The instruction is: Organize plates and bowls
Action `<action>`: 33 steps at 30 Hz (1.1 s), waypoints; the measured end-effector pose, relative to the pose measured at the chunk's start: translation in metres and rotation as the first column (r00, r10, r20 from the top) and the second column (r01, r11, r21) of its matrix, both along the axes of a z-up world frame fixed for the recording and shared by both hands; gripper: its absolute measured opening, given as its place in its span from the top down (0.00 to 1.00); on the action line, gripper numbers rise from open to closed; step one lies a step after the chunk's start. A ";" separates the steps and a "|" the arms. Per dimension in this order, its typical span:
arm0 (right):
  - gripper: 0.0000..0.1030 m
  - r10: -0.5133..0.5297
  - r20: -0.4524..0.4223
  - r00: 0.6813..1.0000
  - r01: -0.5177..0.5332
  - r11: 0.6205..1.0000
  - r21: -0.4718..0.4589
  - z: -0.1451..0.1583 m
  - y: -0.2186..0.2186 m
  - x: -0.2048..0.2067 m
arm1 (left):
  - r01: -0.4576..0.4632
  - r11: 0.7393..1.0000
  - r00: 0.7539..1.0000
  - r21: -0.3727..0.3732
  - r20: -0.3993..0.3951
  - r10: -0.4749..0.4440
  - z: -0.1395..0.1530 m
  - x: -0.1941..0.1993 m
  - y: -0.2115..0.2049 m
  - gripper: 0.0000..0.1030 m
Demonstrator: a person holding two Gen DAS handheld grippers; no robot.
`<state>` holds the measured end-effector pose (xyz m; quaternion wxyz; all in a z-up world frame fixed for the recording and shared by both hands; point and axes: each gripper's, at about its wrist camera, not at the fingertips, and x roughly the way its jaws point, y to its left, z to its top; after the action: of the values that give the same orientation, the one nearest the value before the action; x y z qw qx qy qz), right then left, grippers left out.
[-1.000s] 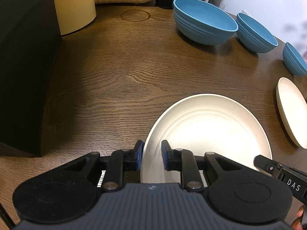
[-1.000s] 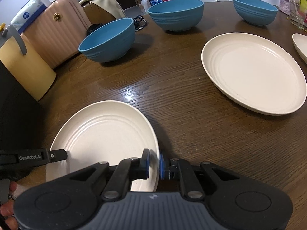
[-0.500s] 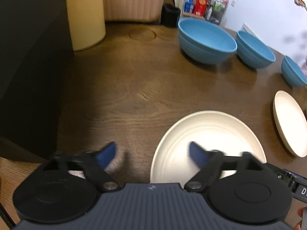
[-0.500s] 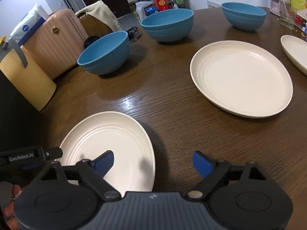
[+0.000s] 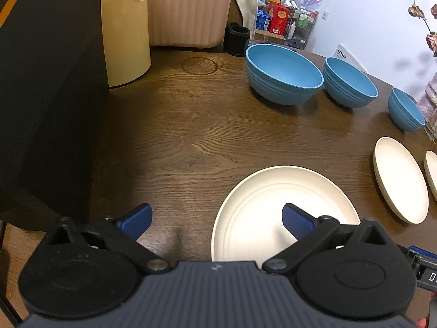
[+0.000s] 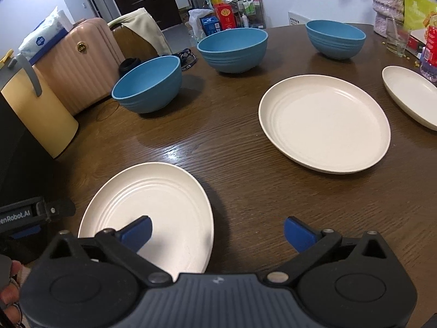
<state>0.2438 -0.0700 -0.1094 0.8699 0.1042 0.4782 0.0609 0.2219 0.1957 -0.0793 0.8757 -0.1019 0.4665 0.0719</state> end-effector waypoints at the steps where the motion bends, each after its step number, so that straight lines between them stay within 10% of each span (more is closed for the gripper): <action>1: 0.00 -0.003 0.001 1.000 0.003 1.000 -0.002 0.001 -0.001 -0.001 | 0.001 1.000 1.000 -0.001 0.001 -0.001 0.001 -0.001 0.000 0.00; 33: 0.00 -0.114 0.052 0.992 0.116 0.993 -0.037 0.033 -0.084 -0.042 | 0.061 0.998 0.995 0.000 0.075 -0.061 0.042 -0.027 -0.085 0.00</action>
<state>0.2020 -0.1542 -0.0760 0.8856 0.1124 0.4505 0.0039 0.1947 0.1107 -0.0370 0.8943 -0.0913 0.4363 0.0404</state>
